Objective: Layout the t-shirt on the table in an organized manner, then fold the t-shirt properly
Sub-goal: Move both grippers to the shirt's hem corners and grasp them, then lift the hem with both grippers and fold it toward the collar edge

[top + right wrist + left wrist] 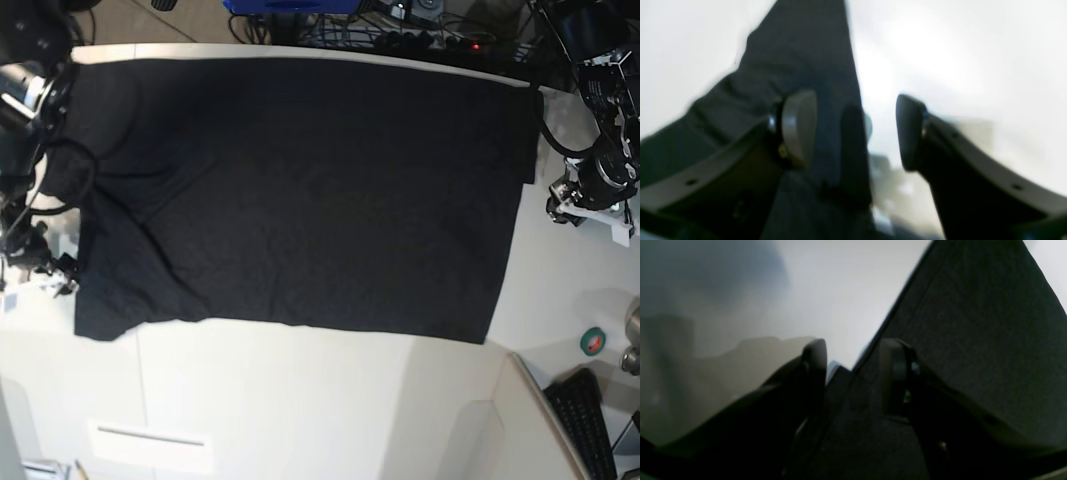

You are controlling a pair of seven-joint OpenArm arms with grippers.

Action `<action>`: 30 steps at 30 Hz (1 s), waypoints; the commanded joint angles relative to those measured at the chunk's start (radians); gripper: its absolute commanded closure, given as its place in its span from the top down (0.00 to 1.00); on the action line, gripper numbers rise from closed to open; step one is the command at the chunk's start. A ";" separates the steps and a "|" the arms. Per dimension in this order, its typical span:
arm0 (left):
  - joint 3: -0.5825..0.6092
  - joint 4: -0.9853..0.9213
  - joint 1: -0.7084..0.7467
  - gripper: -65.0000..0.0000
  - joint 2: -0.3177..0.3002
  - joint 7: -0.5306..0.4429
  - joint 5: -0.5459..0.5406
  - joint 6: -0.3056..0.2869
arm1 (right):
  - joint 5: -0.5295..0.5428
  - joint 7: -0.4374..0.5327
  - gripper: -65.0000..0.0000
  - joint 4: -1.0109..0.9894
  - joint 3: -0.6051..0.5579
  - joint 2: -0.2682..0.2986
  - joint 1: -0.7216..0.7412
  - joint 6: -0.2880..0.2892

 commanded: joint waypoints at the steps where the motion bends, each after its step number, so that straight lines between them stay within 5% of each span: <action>1: -0.006 0.016 -0.009 0.39 -0.021 -0.015 -0.008 -0.002 | 0.009 0.049 0.52 -0.040 -0.026 0.027 0.047 0.009; 7: -0.006 0.016 -0.012 0.39 -0.021 -0.015 -0.008 -0.002 | 0.012 0.192 0.52 -0.225 -0.267 0.044 0.101 0.005; 16: -0.006 0.016 -0.007 0.39 -0.021 -0.015 -0.008 -0.002 | 0.012 0.197 0.51 -0.227 -0.281 0.012 0.092 -0.048; 18: -0.006 0.016 -0.007 0.39 -0.021 -0.015 -0.008 -0.002 | 0.012 0.198 0.43 -0.227 -0.281 0.011 0.092 -0.050; 22: -0.006 0.016 -0.009 0.39 -0.021 -0.015 -0.008 -0.002 | 0.012 0.207 0.02 -0.225 -0.276 0.011 0.092 -0.051; 30: 0.064 -0.050 -0.073 0.39 -0.042 -0.015 -0.008 -0.002 | 0.013 0.298 0.00 -0.215 -0.281 0.012 0.092 -0.051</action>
